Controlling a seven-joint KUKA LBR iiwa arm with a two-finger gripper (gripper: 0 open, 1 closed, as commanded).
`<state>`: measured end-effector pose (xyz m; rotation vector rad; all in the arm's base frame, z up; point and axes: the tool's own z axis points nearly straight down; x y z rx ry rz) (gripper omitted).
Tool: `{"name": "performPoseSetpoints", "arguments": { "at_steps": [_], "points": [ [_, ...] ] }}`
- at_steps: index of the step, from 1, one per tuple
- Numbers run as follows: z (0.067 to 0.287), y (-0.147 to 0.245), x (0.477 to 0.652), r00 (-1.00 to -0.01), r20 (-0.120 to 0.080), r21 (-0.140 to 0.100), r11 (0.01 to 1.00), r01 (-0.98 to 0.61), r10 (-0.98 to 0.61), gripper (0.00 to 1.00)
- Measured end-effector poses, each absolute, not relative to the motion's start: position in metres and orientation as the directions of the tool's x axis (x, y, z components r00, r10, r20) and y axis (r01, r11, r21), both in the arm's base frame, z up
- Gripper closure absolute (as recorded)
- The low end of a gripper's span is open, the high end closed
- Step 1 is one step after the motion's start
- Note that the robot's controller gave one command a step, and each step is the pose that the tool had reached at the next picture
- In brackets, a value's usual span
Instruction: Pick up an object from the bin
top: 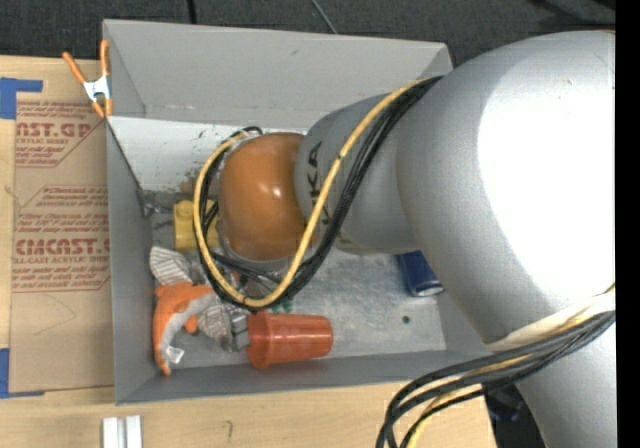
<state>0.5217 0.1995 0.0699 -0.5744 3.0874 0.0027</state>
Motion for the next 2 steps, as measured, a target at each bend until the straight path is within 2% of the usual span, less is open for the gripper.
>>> {"name": "performPoseSetpoints", "arguments": {
  "at_steps": [1,2],
  "points": [
    [0.0706,0.1994,0.5222,-0.934,-0.003,0.002,0.934,-0.358,-0.358,1.0],
    [0.0706,0.1994,0.5223,-0.934,-0.003,0.002,0.934,-0.358,-0.358,1.0]
  ]
}}
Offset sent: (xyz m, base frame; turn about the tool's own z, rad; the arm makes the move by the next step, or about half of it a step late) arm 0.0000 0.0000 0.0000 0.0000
